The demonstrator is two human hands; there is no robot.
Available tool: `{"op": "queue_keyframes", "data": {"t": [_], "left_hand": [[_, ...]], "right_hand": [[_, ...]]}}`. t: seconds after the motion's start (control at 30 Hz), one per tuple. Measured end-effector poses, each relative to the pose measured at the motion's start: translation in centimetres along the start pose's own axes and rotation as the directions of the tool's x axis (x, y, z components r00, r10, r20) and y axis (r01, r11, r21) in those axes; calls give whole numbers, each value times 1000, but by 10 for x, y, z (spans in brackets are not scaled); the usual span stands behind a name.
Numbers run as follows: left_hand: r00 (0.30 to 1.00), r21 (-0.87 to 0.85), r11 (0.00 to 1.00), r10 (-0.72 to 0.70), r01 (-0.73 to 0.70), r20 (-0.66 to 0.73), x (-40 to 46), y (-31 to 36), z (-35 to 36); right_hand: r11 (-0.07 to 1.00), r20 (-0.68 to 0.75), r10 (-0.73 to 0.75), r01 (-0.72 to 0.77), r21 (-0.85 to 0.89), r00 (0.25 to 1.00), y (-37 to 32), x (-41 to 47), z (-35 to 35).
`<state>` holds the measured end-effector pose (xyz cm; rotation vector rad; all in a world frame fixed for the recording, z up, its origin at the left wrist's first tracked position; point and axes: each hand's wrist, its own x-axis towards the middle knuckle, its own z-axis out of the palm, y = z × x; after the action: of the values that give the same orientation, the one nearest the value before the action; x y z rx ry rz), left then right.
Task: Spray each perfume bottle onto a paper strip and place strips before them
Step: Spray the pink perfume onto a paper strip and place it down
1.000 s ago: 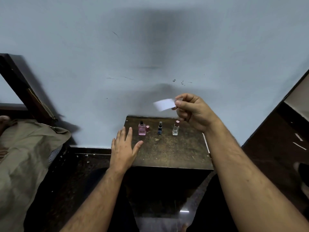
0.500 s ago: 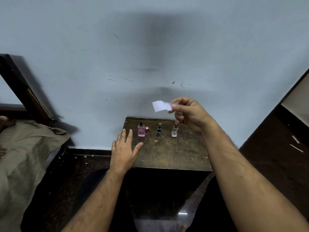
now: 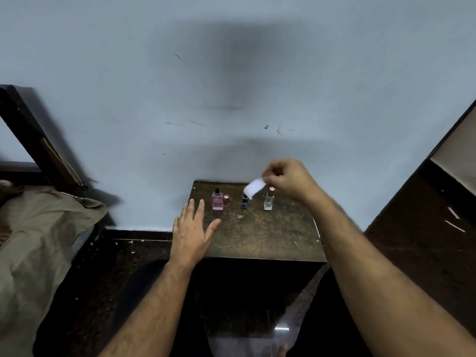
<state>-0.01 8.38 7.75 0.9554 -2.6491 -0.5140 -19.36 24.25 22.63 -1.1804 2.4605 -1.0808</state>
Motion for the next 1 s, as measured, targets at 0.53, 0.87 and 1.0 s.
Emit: {"op": "queue_keyframes", "data": {"t": [0.53,0.87,1.0], "left_hand": [[1000,-11,1000,18,-18,-4,-1,-1,0],[1000,-14,1000,13,-13,1,1,-1,-1],[1000,-17,1000,5,-5,15,1,-2,0]], "right_hand": [[598,215,-50,-144,788,975,-1,-6,-12],[798,134,-110,7,603,985,-10,-4,-8],[634,206,-88,-105,766,975,-17,-5,-10]]}}
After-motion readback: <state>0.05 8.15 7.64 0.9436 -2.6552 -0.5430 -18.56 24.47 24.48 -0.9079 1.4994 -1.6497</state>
